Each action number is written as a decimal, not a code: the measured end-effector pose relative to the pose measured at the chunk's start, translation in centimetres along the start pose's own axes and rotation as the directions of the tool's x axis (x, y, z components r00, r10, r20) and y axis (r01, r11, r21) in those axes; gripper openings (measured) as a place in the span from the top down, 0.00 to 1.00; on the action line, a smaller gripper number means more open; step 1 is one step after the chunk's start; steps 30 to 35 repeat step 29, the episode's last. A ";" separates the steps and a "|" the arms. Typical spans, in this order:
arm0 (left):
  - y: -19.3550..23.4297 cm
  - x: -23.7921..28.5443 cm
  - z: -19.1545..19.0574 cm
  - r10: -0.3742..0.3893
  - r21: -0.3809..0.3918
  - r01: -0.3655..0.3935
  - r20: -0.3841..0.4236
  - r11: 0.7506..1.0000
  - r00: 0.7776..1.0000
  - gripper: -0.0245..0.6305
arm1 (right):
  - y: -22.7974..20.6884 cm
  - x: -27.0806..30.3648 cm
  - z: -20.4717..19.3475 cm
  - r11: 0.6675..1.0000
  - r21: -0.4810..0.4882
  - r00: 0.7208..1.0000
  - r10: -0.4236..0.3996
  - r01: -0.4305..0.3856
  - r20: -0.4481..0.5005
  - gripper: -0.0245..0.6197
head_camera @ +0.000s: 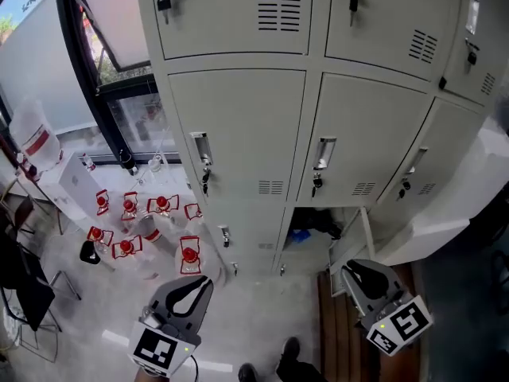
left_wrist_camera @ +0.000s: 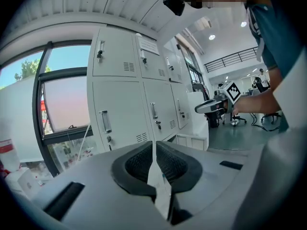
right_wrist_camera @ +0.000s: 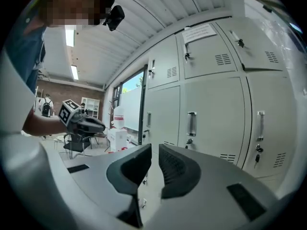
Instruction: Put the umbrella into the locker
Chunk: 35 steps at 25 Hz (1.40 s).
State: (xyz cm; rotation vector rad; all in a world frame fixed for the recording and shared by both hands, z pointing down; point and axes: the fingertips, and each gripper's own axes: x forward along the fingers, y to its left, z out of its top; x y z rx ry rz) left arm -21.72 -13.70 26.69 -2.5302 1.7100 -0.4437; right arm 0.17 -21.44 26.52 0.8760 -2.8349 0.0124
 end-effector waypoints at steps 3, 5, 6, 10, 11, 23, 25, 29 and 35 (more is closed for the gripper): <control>0.0 -2.8 1.5 0.011 0.018 -0.011 0.025 1.000 1.000 0.90 | 3.3 -2.4 2.4 0.999 0.024 0.999 0.038 -0.038 0.003 0.87; 0.1 -4.7 2.3 0.024 0.011 -0.024 0.038 1.000 0.999 0.90 | 5.3 -3.6 3.6 0.998 0.040 0.999 0.051 -0.051 0.000 0.90; 0.0 -5.5 2.6 0.028 0.011 -0.029 0.044 1.000 0.999 0.90 | 6.3 -4.2 4.0 0.997 0.042 0.998 0.057 -0.057 -0.005 0.90; -0.6 -8.3 3.2 0.024 0.043 -0.027 0.060 0.999 0.998 0.90 | 9.9 -5.8 5.3 0.996 0.042 0.996 0.083 -0.082 -0.017 0.90; -0.8 -8.9 3.3 0.020 0.056 -0.023 0.064 0.998 0.998 0.90 | 10.6 -6.1 5.5 0.996 0.039 0.996 0.086 -0.085 -0.019 0.90; -1.5 -13.1 3.2 0.011 0.058 -0.016 0.087 0.998 0.996 0.90 | 15.0 -7.9 6.3 0.997 -0.005 0.997 0.072 -0.073 -0.042 0.90; -1.6 -13.4 3.2 0.011 0.058 -0.017 0.096 0.998 0.995 0.90 | 15.4 -8.1 6.3 0.998 -0.009 0.997 0.068 -0.068 -0.042 0.90; -1.6 -14.1 3.2 0.008 0.075 -0.016 0.108 0.997 0.994 0.90 | 15.9 -8.4 6.2 0.998 -0.009 0.997 0.060 -0.061 -0.042 0.90; -1.6 -14.1 3.2 0.008 0.075 -0.016 0.108 0.997 0.994 0.90 | 15.9 -8.4 6.2 0.998 -0.009 0.997 0.060 -0.061 -0.042 0.90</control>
